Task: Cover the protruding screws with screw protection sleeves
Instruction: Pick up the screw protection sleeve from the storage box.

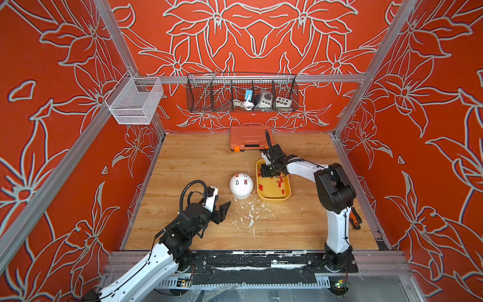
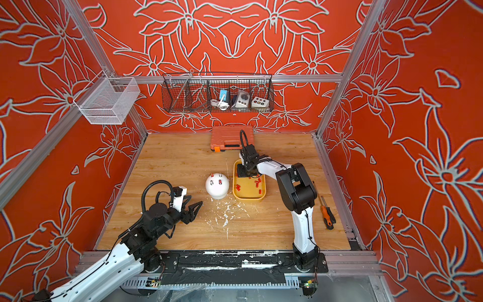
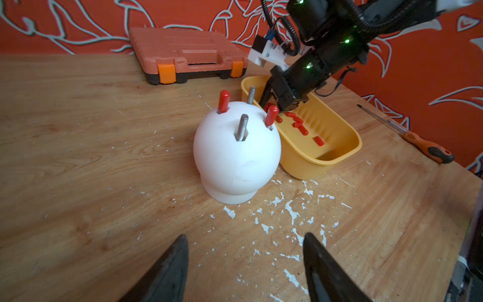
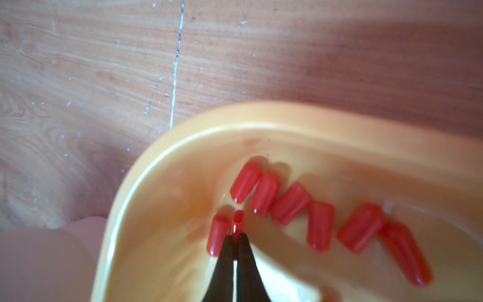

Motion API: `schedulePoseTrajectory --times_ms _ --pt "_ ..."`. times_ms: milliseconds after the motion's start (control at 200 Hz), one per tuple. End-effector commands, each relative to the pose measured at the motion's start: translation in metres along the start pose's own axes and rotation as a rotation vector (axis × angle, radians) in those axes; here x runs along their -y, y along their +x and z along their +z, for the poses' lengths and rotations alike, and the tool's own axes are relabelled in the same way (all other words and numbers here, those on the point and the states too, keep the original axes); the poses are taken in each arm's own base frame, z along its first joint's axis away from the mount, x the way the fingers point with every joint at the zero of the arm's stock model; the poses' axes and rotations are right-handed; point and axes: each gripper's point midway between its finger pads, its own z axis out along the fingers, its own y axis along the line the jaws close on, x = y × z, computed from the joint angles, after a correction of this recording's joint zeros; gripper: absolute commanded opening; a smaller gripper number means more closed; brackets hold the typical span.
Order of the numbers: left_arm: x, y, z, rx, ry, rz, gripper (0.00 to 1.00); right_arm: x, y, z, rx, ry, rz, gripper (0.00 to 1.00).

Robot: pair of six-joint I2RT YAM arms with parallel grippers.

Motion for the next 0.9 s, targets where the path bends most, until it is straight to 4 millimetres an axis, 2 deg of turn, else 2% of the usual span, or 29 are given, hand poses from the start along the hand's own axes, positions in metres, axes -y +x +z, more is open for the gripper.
schedulePoseTrajectory --times_ms 0,110,225,325,425,571,691,806,896 --pt "-0.016 -0.006 0.002 0.006 -0.106 -0.056 0.65 -0.020 -0.018 -0.034 0.089 -0.062 -0.047 0.00" --pt "-0.026 -0.001 0.010 -0.045 -0.166 -0.104 0.62 -0.032 -0.017 -0.054 0.119 -0.108 -0.080 0.00" --pt "-0.017 -0.004 0.021 -0.101 -0.113 -0.126 0.60 -0.048 -0.007 -0.073 0.124 -0.193 -0.133 0.00" --pt "0.001 -0.019 0.028 -0.098 0.019 -0.151 0.56 -0.072 0.009 -0.098 0.151 -0.334 -0.220 0.00" --pt "0.020 -0.041 0.027 -0.038 0.153 -0.174 0.51 -0.098 0.030 -0.131 0.185 -0.489 -0.318 0.00" --pt "0.053 -0.062 0.013 0.066 0.384 -0.148 0.49 -0.124 0.065 -0.175 0.192 -0.668 -0.416 0.00" --pt "0.076 -0.059 0.000 0.100 0.546 -0.094 0.48 -0.157 0.106 -0.205 0.133 -0.843 -0.539 0.00" --pt "0.100 -0.056 -0.024 0.128 0.722 -0.027 0.43 -0.193 0.151 -0.227 0.106 -0.965 -0.734 0.00" --pt "0.107 -0.057 -0.041 0.186 0.777 -0.006 0.43 -0.205 0.166 -0.239 0.125 -1.022 -0.821 0.00"
